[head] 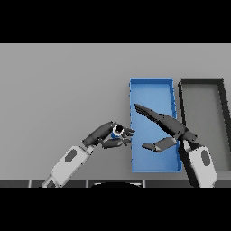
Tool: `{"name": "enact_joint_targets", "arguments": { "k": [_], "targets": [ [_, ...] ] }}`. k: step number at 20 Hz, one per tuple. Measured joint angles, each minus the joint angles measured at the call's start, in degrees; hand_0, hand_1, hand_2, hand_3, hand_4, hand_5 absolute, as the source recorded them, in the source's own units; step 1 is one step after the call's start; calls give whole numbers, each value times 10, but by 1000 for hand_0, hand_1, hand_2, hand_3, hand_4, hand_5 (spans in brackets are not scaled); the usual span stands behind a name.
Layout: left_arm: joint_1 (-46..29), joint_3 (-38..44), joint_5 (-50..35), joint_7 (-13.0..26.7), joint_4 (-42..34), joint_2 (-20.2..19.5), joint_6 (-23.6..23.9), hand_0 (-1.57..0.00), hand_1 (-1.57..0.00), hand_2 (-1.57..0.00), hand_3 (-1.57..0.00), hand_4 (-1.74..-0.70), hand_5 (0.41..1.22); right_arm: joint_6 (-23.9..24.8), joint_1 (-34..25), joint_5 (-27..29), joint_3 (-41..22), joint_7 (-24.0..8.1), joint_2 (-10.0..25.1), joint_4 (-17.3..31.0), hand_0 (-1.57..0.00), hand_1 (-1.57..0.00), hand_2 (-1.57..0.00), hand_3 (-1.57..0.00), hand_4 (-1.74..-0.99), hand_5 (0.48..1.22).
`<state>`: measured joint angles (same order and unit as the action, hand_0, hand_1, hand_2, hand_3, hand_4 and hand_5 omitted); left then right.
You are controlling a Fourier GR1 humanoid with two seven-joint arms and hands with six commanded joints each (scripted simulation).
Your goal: Pick up the blue pipe and place it into the blue bin.
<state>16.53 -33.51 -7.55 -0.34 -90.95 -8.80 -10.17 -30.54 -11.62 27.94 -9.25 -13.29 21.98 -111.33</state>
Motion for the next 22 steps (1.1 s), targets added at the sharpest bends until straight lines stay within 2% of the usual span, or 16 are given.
{"name": "enact_joint_targets", "arguments": {
  "k": [3, 4, 6, 9, 12, 16, 17, 18, 19, 20, 21, 22],
  "targets": [
    [4, 3, -2, 0, -5, -6, -4, -1571, -1571, -1571, -1439, -1730, 1221, -4, -59, -3, -30, -38, -8, 7, 1, 1, 1, 1, -1326, 485],
    [4, 4, -3, 4, -9, -7, -3, -1571, -1571, -1571, -1439, -1730, 1221, -11, -65, 4, -41, -46, -7, -4, 1, 1, 1, 1, -1324, 488],
    [0, 0, -4, 5, -4, -2, -5, -1571, -1571, -1571, -1444, -1728, 1221, -18, -94, -4, -54, -52, -17, 8, 1, 1, 1, 1, -1307, 497],
    [2, 3, -3, -19, 1, -2, -12, -1571, -1571, -1571, -1506, -1593, 1221, -38, -133, -19, -75, -53, -35, 32, 1, 1, 1, 1, -1256, 517],
    [2, 1, -6, -20, 6, -2, -23, -1571, -1571, -1571, -1538, -1524, 1221, -35, -164, -37, -101, -79, -63, 47, 1, 1, 1, 1, -1232, 517],
    [7, 12, 6, -27, 9, -6, -30, -1571, -1571, -1571, -1557, -1473, 1221, -36, -192, -50, -118, -77, -94, 88, 1, 1, -9, 1, -1210, 498],
    [6, 9, 6, -21, 12, 1, -29, -1571, -1571, -1571, -1560, -1525, 1221, -35, -209, -44, -118, -93, -101, 100, -17, -34, -54, -26, -1236, 493],
    [3, 11, 5, -7, 8, -1, -27, -1571, -1571, -1571, -1284, -1568, 1221, -41, -221, -29, -116, -100, -98, 101, -107, -140, -160, -116, -1291, 483],
    [4, 13, 6, -14, 9, 0, -31, -1571, -1571, -1571, -1190, -1603, 1221, -49, -223, -32, -122, -100, -101, 105, -264, -299, -308, -252, -1348, 477],
    [12, 9, 26, 2, 16, -2, -22, -1571, -1527, -1571, -1119, -1630, 1221, -52, -231, -37, -125, -103, -109, 114, -475, -487, -492, -516, -1365, 477],
    [12, -1, 43, 10, 4, -13, -16, -1571, -1536, -1571, -1121, -1647, 1221, -55, -241, -39, -128, -99, -117, 122, -694, -704, -708, -659, -1433, 486],
    [10, 0, 46, 13, -1, -12, -7, -1571, -1543, -1571, -1211, -1665, 1221, -56, -250, -38, -126, -88, -119, 129, -869, -877, -881, -775, -1486, 516]
  ]
}}
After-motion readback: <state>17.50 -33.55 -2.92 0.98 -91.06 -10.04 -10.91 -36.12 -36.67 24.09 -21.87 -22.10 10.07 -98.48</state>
